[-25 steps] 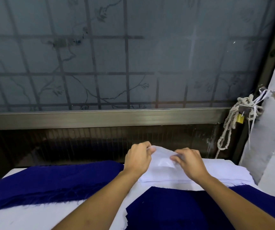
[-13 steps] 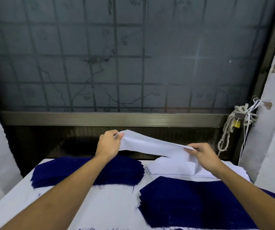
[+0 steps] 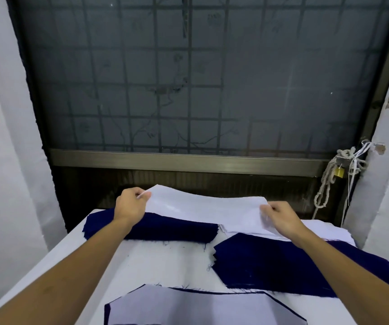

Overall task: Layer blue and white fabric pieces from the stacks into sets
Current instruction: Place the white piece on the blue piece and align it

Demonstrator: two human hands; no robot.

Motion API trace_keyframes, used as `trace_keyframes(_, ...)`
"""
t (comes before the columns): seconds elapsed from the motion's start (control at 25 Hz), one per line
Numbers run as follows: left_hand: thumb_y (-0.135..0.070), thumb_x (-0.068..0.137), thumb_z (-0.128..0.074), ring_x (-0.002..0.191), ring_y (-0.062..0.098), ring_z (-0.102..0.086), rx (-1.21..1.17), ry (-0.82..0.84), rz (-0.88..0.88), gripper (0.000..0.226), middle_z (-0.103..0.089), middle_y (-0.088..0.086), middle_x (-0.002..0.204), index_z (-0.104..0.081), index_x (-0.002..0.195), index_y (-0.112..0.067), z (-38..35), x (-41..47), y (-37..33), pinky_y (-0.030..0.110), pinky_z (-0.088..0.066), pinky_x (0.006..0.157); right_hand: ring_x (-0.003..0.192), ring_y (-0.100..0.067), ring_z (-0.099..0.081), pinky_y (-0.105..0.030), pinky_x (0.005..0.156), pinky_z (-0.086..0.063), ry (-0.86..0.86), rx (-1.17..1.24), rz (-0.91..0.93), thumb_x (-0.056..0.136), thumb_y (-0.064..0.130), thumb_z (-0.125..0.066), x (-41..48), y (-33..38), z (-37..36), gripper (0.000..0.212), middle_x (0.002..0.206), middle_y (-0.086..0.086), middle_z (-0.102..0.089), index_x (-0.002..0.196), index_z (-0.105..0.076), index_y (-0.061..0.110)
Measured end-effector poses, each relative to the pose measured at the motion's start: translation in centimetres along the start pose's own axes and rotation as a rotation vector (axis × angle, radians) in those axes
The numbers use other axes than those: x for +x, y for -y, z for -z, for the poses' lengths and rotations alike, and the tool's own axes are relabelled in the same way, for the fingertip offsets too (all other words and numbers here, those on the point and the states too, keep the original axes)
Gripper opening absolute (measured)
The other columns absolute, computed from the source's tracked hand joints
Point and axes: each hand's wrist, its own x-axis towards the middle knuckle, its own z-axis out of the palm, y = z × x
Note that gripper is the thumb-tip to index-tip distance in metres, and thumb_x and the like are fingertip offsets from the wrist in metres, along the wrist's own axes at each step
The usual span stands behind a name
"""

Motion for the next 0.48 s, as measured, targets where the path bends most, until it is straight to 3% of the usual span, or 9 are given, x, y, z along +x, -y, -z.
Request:
trace_keyframes(0.12, -0.025, 0.103, -0.058, 0.081, 0.018, -0.062, -0.034, -0.01, 0.041, 0.025, -0.067, 0.001, 0.081, -0.065, 0.079, -0.023, 0.8, -1.0, 1.1, 0.028, -0.045, 0.063, 0.067, -0.018, -0.048, -0.029, 0.064, -0.04, -0.054, 0.062, 0.032, 0.103, 0.022, -0.055, -1.2, 0.4, -0.1, 0.037, 0.066, -0.008, -0.048, 0.077, -0.062, -0.005)
trace_keyframes(0.24, -0.023, 0.103, -0.058, 0.085, 0.011, -0.061, -0.075, -0.019, 0.016, 0.011, -0.066, -0.007, 0.089, -0.066, 0.097, -0.022, 1.4, -2.5, 1.8, 0.026, -0.047, 0.07, 0.065, -0.017, -0.048, -0.029, 0.064, -0.042, -0.12, 0.151, 0.046, 0.102, 0.023, -0.055, -2.8, 0.5, 0.0, 0.037, 0.064, -0.005, -0.048, 0.073, -0.061, 0.002)
trace_keyframes(0.36, -0.027, 0.103, -0.056, 0.077, 0.013, -0.064, -0.089, -0.044, -0.007, 0.01, -0.067, -0.008, 0.085, -0.065, 0.099, -0.024, 1.8, -5.2, 2.6, 0.018, -0.051, 0.053, 0.067, -0.018, -0.047, -0.033, 0.066, -0.04, -0.127, 0.189, 0.028, 0.103, 0.027, -0.054, -5.5, -0.5, -0.5, 0.039, 0.066, -0.009, -0.048, 0.074, -0.061, 0.002)
trace_keyframes(0.48, -0.032, 0.103, -0.055, 0.065, 0.017, -0.065, -0.09, -0.046, 0.008, 0.018, -0.067, -0.003, 0.075, -0.065, 0.091, -0.022, 1.7, -8.5, 4.4, 0.015, -0.046, 0.043, 0.061, -0.009, -0.044, -0.033, 0.063, -0.037, -0.101, 0.22, -0.006, 0.102, 0.029, -0.055, -9.0, -2.5, -1.5, 0.042, 0.058, 0.004, -0.044, 0.067, -0.055, 0.007)
